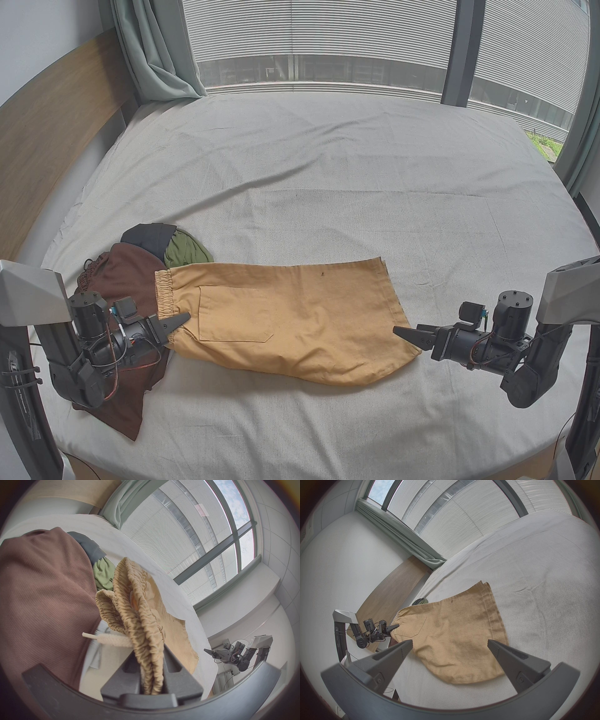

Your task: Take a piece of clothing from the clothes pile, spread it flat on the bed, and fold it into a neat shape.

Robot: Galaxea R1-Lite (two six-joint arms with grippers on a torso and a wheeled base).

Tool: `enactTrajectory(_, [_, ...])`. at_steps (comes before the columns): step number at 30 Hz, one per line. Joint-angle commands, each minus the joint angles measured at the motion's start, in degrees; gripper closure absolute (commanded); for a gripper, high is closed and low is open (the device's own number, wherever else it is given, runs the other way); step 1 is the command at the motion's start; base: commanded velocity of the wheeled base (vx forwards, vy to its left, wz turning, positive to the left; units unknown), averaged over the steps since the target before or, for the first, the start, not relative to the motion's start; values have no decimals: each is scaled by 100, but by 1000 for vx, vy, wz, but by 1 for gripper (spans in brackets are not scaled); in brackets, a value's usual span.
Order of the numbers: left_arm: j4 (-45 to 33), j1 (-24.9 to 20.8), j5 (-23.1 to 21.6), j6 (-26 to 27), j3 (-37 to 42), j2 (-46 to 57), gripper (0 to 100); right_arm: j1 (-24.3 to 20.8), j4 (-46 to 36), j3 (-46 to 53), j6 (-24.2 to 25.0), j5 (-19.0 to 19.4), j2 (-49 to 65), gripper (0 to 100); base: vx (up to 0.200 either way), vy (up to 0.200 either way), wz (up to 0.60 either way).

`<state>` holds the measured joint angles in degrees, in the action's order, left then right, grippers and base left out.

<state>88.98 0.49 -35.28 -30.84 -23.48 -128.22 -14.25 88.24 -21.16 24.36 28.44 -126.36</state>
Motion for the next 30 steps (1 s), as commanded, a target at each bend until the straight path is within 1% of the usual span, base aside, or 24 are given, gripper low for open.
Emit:
enactTrajectory(1, [5, 312, -120, -18, 89, 289, 100, -51, 1, -2, -1, 4, 76, 0, 0, 0, 0])
enactTrajectory(4, [5, 470, -295, -18, 168, 377, 100, -69, 1, -2, -1, 4, 67, 0, 0, 0, 0])
enactTrajectory(7, [5, 593, -313, -10, 177, 429, 100, -95, 1, 24, -1, 4, 67, 0, 0, 0, 0])
enactTrajectory(16, [5, 637, -313, 8, 186, 456, 100, -157, 1, 42, -1, 4, 85, 0, 0, 0, 0])
enactTrajectory(21, [5, 523, -304, 26, 177, 535, 100, -166, 1, 42, -1, 4, 111, 0, 0, 0, 0])
enactTrajectory(30, [5, -84, -216, -1, 72, 728, 100, -192, 9, 33, -1, 4, 129, 0, 0, 0, 0])
